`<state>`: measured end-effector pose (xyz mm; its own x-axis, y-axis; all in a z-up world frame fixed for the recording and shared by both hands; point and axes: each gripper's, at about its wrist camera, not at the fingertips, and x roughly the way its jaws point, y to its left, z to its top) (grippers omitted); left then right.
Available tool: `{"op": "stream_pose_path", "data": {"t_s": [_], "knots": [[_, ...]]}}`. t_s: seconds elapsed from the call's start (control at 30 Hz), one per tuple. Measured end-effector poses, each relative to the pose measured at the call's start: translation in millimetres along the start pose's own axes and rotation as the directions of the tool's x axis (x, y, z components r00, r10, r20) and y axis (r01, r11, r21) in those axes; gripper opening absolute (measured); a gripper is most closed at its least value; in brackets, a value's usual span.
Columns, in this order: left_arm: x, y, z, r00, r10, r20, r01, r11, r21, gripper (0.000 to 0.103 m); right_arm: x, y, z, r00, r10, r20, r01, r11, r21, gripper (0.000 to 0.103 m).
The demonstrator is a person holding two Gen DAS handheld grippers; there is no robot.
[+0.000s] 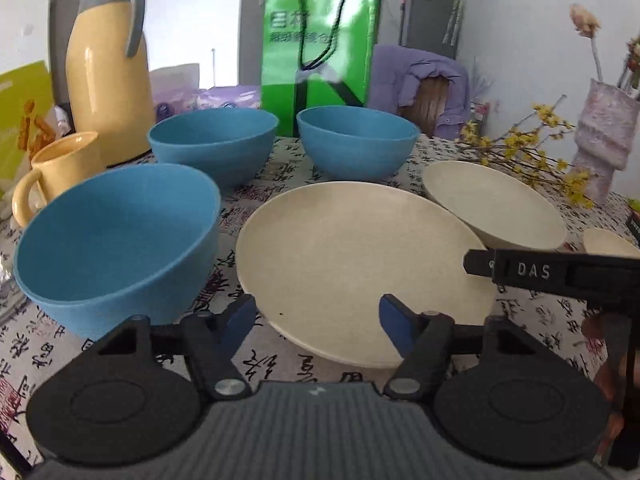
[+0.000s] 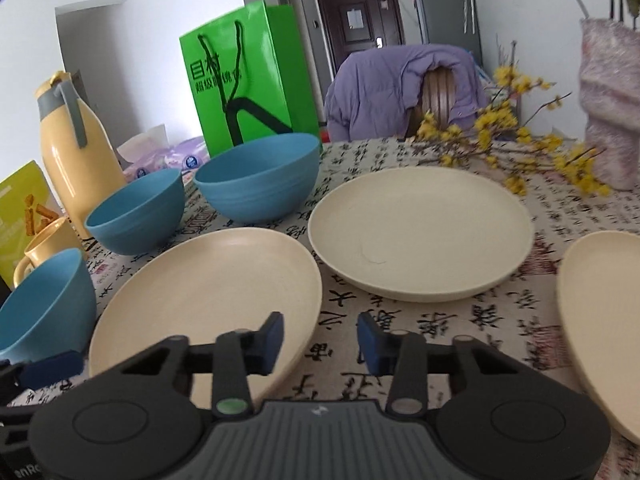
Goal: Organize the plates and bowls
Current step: 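Move the left tool to the cream plate beside the blue bowl and grip its rim, then lift the cream plate with the left tool and carry it toward the black bag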
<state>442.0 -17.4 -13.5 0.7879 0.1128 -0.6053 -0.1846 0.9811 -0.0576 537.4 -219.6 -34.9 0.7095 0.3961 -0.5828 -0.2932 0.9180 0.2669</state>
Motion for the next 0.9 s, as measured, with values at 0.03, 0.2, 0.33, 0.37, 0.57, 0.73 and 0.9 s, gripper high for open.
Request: {"op": "stream_pose_path", "data": {"t_s": [0.03, 0.2, 0.33, 0.37, 0.57, 0.73, 0.9], "knots": [[2, 0, 0, 1.0, 0.012, 0.001, -0.012, 1.0, -0.013, 0.066, 3, 0, 0, 1.0, 0.005, -0.005, -0.005, 1.0, 0.001, 0.029], [8, 6, -1, 0.998, 0.056, 0.003, -0.056, 0.996, -0.071, 0.042, 7, 0, -4, 1.0, 0.029, -0.011, -0.029, 1.0, 0.003, 0.013], [4, 11, 1, 0.998, 0.068, -0.015, -0.069, 0.994, -0.087, 0.019, -2, 1, -4, 1.0, 0.007, -0.005, -0.007, 1.0, -0.015, 0.013], [0, 13, 1, 0.998, 0.055, -0.017, -0.057, 0.994, -0.092, 0.019, -7, 1, -4, 1.0, 0.006, -0.002, -0.006, 1.0, -0.015, 0.013], [-38, 12, -12, 0.999, 0.034, 0.012, -0.033, 0.996, -0.078, 0.018, -44, 6, -21, 1.0, 0.001, 0.011, -0.001, 1.0, -0.015, 0.013], [-85, 17, -33, 0.999, 0.006, 0.04, -0.003, 0.998, -0.062, 0.018, -86, 12, -51, 1.0, 0.012, 0.011, -0.012, 1.0, 0.006, 0.013], [-132, 31, -62, 0.999, -0.024, 0.036, 0.027, 0.996, -0.083, 0.018, -132, 31, -83, 0.999, 0.002, 0.032, -0.001, 1.0, -0.029, 0.014]]}}
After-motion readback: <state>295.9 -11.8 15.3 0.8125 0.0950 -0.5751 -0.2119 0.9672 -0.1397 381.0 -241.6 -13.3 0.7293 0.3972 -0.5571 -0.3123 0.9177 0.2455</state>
